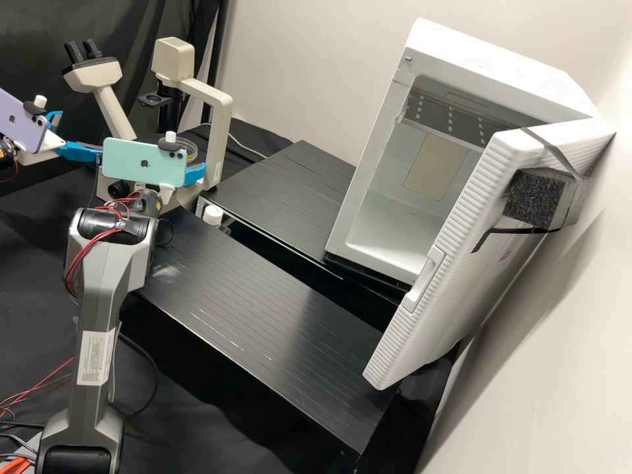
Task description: Take out the petri dish and place it under the microscope.
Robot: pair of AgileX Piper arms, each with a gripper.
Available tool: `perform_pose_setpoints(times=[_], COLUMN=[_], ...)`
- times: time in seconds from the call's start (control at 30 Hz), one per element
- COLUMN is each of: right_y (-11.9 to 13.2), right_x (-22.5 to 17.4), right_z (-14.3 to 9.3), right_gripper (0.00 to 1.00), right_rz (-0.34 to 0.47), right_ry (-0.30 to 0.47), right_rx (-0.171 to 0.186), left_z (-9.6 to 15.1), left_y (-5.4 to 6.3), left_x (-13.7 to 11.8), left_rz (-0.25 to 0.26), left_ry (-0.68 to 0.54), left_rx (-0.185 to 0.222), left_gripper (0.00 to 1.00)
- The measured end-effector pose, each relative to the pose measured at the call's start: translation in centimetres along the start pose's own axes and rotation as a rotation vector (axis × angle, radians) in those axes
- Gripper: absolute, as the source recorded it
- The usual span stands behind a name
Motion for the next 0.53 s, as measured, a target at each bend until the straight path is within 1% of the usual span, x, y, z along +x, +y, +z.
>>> perform_pose_setpoints(times=[0.07, 0.2, 0.27, 0.37, 0.43, 0.53], right_y=[0.5, 2.1, 2.5, 2.9, 3.0, 3.1], right_x=[-1.6, -5.3, -7.1, -9.6, -11.1, -13.1], right_z=[0.0, -0.5, -0.5, -0.8, -0.8, -0.7], right_gripper=[1.00, 1.00, 1.00, 1.00, 1.00, 1.00], right_rz=[0.045, 0.172, 0.207, 0.207, 0.187, 0.165], right_ry=[0.021, 0.092, 0.093, 0.093, 0.099, 0.097], right_rx=[-0.001, -0.015, -0.014, -0.025, -0.037, -0.042], left_z=[0.0, 0.0, 0.0, 0.0, 0.0, 0.0], left_y=[0.0, 0.0, 0.0, 0.0, 0.0, 0.0], left_x=[0.0, 0.0, 0.0, 0.0, 0.0, 0.0], left_rz=[0.000, 0.000, 0.000, 0.000, 0.000, 0.000], left_ry=[0.000, 0.000, 0.000, 0.000, 0.000, 0.000], left_rx=[0.000, 0.000, 0.000, 0.000, 0.000, 0.000], left_gripper=[1.00, 1.00, 1.00, 1.00, 1.00, 1.00])
